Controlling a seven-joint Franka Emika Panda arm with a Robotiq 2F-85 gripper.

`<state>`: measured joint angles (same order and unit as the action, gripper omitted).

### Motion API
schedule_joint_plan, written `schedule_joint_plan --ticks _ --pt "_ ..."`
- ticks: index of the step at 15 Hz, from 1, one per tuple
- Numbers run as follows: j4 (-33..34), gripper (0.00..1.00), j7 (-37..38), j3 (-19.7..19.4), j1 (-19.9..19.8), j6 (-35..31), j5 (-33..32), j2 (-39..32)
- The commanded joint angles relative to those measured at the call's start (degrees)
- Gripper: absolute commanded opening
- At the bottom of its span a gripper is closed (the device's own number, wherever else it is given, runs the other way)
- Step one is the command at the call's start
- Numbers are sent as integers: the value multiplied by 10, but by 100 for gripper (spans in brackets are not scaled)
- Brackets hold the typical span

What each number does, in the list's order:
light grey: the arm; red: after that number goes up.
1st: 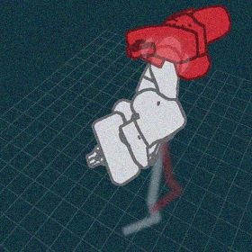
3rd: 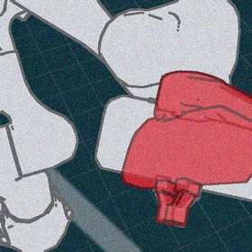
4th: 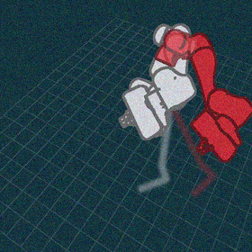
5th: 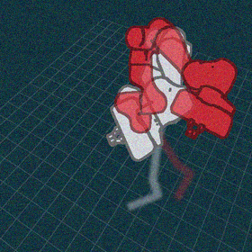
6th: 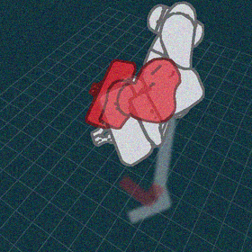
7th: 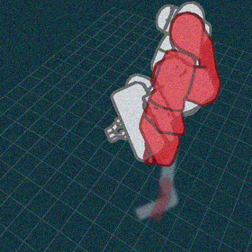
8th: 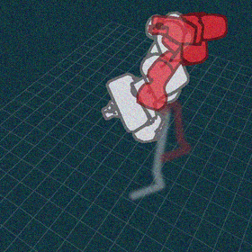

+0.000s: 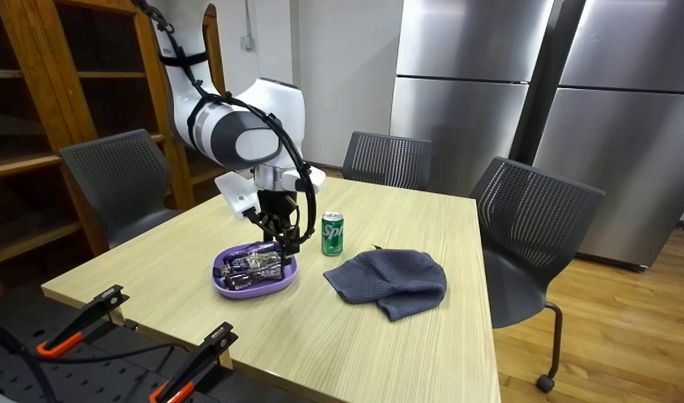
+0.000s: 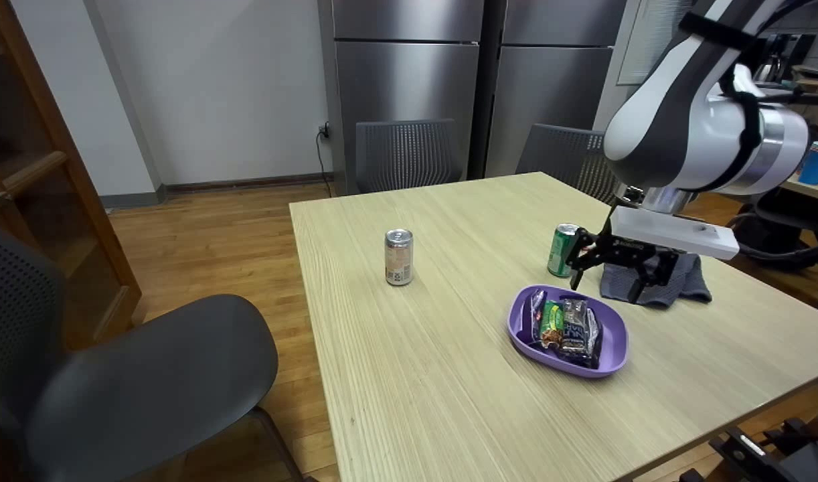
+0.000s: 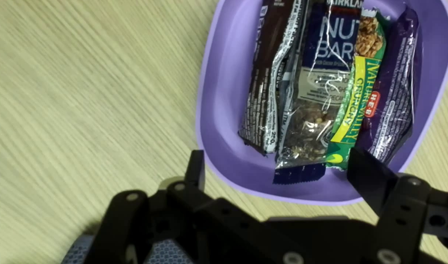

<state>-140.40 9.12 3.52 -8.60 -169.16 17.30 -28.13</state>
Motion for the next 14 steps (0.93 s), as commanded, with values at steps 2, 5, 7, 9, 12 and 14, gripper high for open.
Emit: schedule_joint_plan --ticks 2,5,7,9,12,14 --pt "-19 100 -20 -13 -17 4 -4 29" --pt "-14 100 -21 -23 -24 2 -3 26" --pt "-10 100 -19 -30 -28 -3 -2 23" --pt "-5 100 -16 -38 -30 -7 -2 20" --pt "4 100 -11 -51 -29 -11 -4 12" --pt "10 100 -8 -59 -29 -12 -4 8"
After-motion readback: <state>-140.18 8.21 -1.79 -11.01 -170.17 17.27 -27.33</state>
